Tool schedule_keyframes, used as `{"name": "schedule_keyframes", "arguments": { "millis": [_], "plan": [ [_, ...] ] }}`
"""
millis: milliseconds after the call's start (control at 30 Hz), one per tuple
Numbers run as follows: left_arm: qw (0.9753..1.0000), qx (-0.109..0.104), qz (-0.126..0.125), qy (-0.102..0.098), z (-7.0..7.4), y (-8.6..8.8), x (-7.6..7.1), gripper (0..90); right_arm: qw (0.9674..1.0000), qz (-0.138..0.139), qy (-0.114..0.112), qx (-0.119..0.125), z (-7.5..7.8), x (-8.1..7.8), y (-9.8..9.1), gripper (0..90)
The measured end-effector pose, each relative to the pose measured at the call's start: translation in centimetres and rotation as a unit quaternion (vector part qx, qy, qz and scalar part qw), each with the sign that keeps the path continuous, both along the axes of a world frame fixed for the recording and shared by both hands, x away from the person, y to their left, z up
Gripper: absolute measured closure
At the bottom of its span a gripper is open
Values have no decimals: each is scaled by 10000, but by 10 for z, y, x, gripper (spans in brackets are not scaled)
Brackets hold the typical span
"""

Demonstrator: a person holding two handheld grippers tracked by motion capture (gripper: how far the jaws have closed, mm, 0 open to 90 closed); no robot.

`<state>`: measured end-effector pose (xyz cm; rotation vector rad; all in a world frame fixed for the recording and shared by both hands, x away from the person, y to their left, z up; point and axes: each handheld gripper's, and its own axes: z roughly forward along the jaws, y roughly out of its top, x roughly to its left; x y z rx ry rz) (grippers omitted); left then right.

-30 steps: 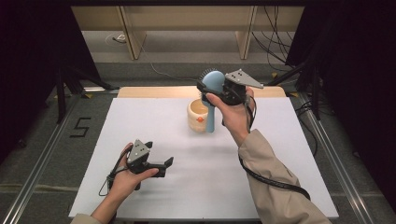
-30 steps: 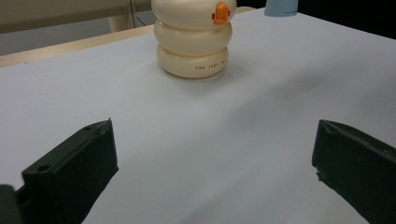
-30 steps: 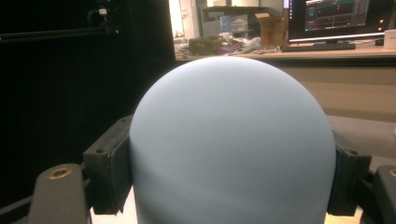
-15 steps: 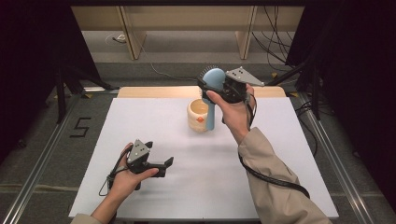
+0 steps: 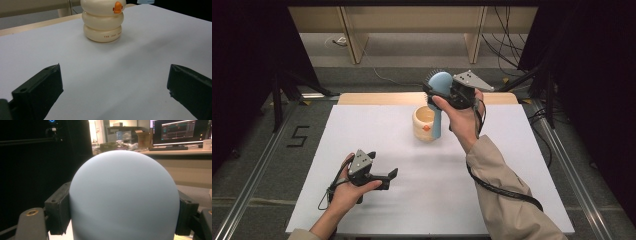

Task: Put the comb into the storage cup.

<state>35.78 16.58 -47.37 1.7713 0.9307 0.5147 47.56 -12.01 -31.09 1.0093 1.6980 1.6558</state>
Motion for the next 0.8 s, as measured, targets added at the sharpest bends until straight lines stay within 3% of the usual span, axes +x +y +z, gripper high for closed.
{"name": "schedule_keyframes", "arguments": {
  "millis": [800],
  "plan": [
    [10000,7,-13,-4,0,-1,0,0,10000,-55,-32,73,4,5,-1,216]
  ]
}}
